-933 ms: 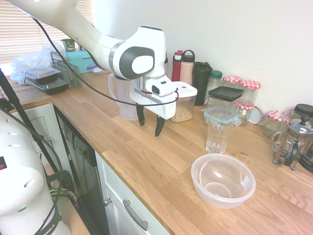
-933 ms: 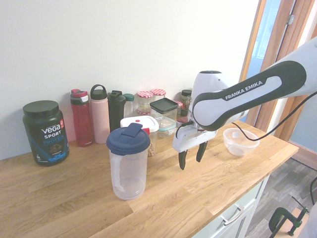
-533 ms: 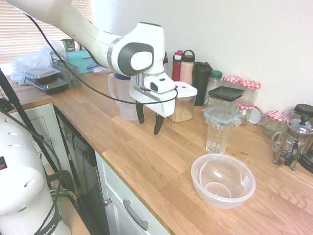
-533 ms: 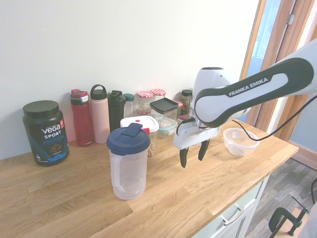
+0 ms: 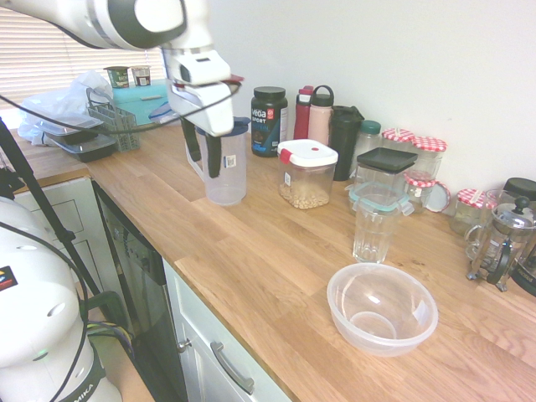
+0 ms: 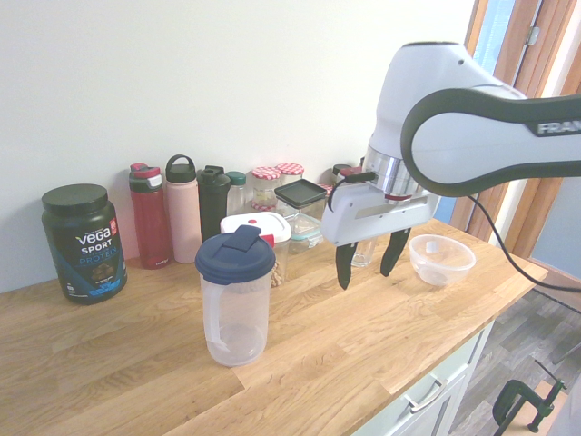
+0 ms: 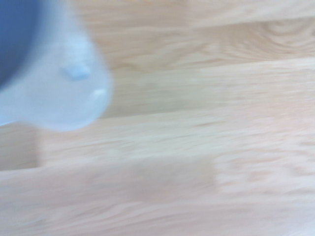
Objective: Pour me some water
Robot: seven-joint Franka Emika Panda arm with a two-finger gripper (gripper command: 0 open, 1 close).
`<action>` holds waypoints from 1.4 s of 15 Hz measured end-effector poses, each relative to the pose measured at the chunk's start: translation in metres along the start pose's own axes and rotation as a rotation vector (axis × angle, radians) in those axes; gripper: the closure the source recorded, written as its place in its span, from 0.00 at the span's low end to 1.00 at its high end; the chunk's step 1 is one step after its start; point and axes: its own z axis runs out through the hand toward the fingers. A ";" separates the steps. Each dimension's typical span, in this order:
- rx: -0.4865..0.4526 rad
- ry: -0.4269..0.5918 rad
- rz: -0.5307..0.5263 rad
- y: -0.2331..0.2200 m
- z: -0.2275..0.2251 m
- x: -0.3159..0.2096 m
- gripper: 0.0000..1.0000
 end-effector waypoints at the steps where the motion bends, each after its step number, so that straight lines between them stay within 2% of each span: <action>1: 0.010 0.013 0.001 -0.007 -0.008 -0.024 0.00; 5: 0.068 0.044 0.031 -0.046 -0.032 -0.093 0.00; 10: 0.080 0.057 0.141 -0.106 -0.014 -0.129 0.00; 17: 0.095 0.151 0.280 -0.163 0.029 -0.137 0.00; 21: 0.125 0.194 0.296 -0.187 0.049 -0.127 0.00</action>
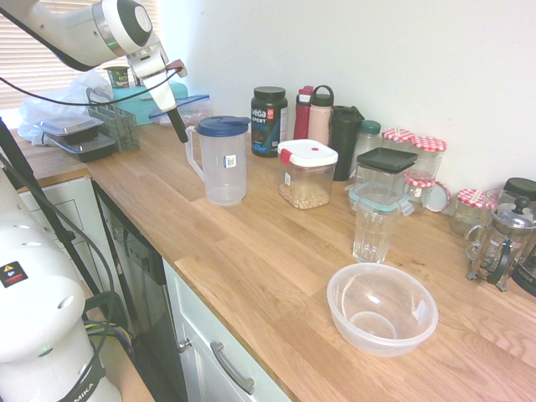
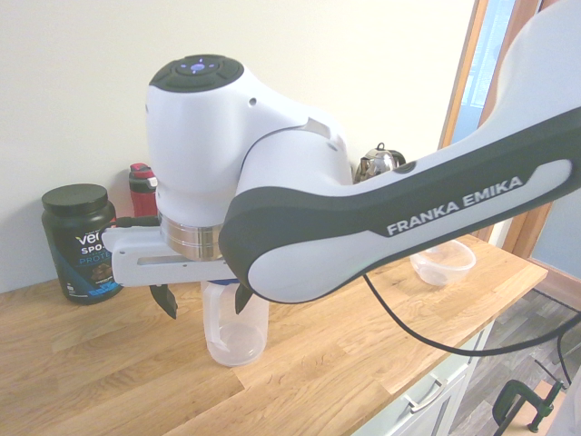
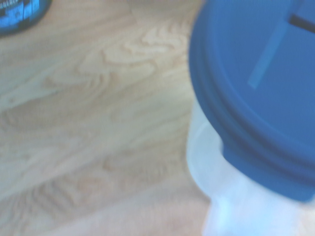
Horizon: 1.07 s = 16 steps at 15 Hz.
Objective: Pour me some water
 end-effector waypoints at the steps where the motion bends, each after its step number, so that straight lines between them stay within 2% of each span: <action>1: -0.001 0.009 0.001 -0.004 0.007 0.002 0.00; 2: -0.003 0.012 0.003 -0.008 0.012 0.003 0.00; 3: -0.003 0.013 0.005 -0.012 0.014 0.003 1.00; 16: -0.024 0.005 0.033 -0.020 0.040 -0.001 1.00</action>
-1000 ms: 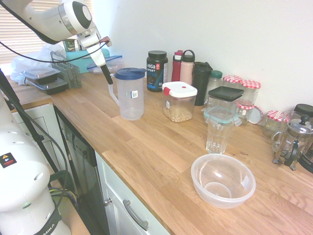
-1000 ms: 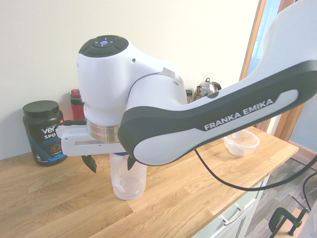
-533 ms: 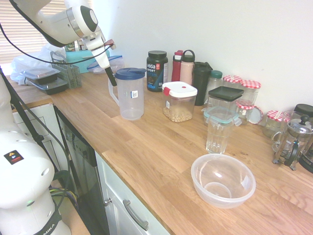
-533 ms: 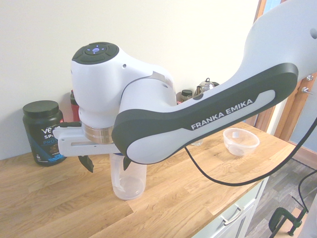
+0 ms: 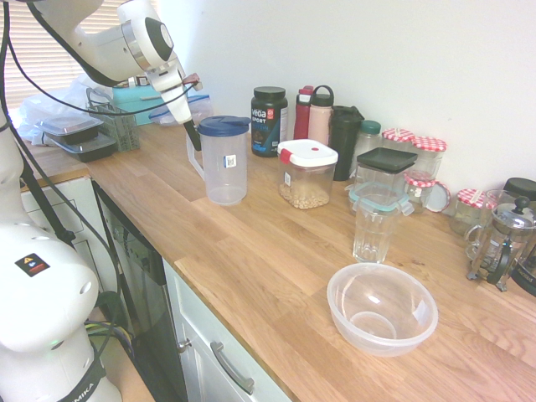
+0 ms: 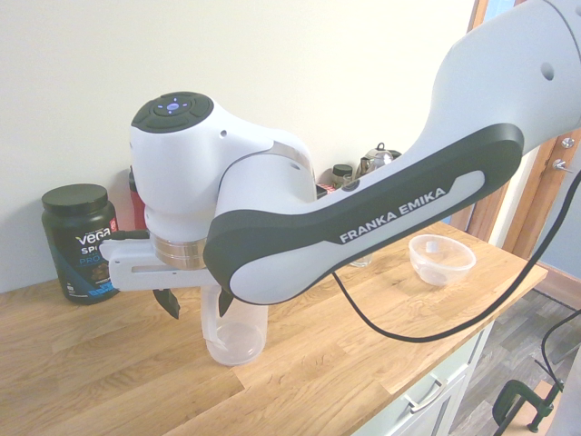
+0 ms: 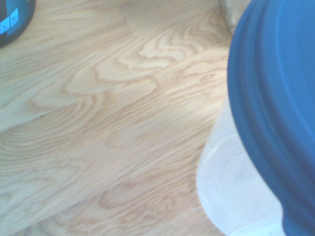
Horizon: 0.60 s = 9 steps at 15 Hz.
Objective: Pour me some water
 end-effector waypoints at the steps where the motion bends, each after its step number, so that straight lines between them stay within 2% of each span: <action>1: -0.001 -0.002 0.001 0.000 0.002 0.000 1.00; 9: -0.008 -0.018 0.022 -0.001 0.012 0.010 1.00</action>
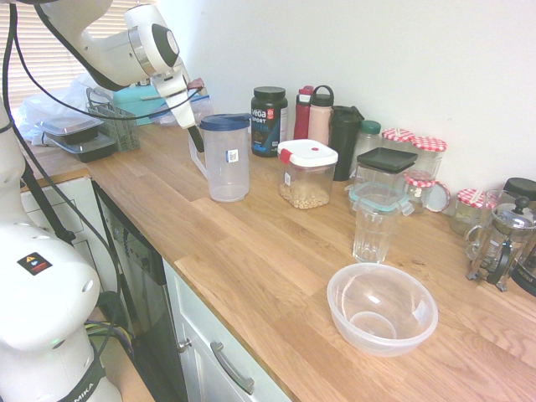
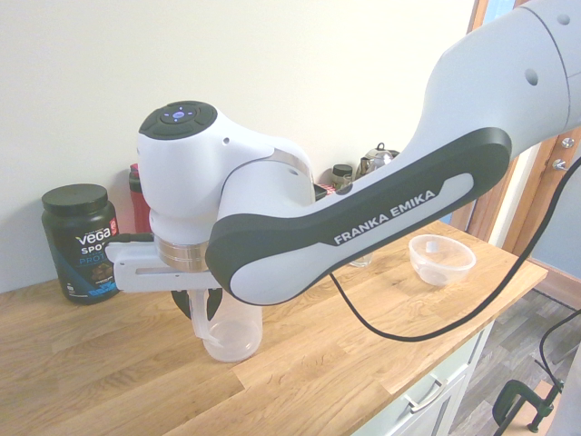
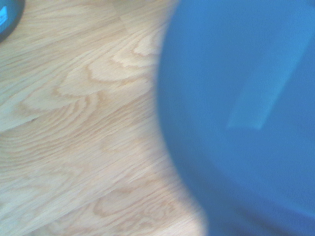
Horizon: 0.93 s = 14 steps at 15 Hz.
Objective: Pour me some water
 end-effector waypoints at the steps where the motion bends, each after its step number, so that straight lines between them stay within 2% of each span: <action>1: 0.000 -0.004 -0.004 0.001 0.000 0.004 1.00; 7: 0.032 -0.066 -0.163 0.030 -0.007 0.035 1.00; 11: 0.120 -0.081 -0.280 0.050 -0.058 0.060 1.00; 14: 0.106 -0.090 -0.453 0.077 -0.090 0.095 1.00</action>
